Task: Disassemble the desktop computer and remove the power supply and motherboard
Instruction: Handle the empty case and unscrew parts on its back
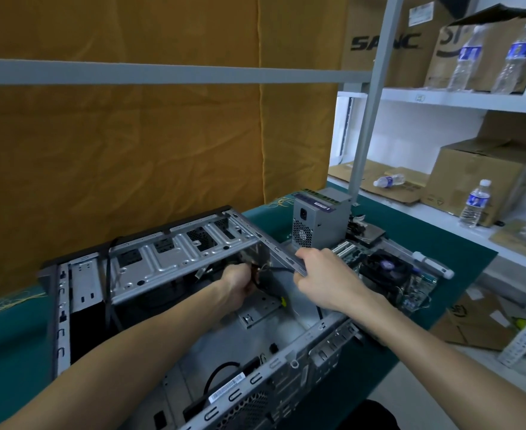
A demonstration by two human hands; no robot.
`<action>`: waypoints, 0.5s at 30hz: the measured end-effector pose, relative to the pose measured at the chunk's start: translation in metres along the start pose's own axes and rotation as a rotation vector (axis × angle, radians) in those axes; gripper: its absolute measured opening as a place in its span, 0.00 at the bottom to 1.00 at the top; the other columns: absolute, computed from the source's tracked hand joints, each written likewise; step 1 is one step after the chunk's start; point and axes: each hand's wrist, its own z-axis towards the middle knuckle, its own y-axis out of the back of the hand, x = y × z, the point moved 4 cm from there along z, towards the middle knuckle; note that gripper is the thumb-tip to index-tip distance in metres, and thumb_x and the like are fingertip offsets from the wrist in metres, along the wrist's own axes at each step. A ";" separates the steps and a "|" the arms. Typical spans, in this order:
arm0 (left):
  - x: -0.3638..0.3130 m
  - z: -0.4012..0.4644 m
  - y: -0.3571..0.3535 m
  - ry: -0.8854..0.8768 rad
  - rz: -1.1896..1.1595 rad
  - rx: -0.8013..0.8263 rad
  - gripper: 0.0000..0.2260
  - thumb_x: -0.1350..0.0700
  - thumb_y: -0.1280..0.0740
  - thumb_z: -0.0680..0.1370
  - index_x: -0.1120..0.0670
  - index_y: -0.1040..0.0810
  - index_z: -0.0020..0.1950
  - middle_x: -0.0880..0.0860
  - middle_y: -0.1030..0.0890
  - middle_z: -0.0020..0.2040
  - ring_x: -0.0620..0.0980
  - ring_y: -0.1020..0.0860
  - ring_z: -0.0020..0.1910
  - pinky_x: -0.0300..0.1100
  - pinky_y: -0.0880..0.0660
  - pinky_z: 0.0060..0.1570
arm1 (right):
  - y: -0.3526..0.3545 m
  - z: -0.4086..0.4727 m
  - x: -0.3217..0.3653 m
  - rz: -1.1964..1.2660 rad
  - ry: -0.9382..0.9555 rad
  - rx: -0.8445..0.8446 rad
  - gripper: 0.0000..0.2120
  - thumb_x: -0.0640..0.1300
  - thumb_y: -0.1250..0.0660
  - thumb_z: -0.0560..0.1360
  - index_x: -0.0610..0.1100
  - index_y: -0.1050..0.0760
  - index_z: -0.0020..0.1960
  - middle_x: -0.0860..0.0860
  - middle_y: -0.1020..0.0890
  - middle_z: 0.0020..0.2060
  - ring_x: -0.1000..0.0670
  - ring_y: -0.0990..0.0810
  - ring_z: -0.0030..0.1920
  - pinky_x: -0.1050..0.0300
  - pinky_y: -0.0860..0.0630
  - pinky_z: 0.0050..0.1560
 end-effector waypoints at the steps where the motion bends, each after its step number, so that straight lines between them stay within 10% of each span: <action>1: 0.001 0.001 0.002 0.011 0.031 0.005 0.14 0.61 0.42 0.85 0.56 0.24 0.41 0.54 0.23 0.36 0.47 0.30 0.33 0.39 0.38 0.34 | 0.000 0.000 0.000 -0.012 0.003 -0.007 0.02 0.43 0.35 0.78 0.45 0.25 0.49 0.48 0.21 0.34 0.45 0.21 0.33 0.54 0.28 0.31; 15: -0.011 0.006 0.018 0.190 -0.152 0.171 0.09 0.64 0.37 0.82 0.59 0.21 0.44 0.54 0.20 0.32 0.46 0.22 0.28 0.37 0.24 0.26 | -0.007 0.012 -0.001 -0.037 0.009 0.020 0.16 0.51 0.34 0.80 0.45 0.28 0.64 0.51 0.20 0.36 0.47 0.20 0.36 0.50 0.23 0.36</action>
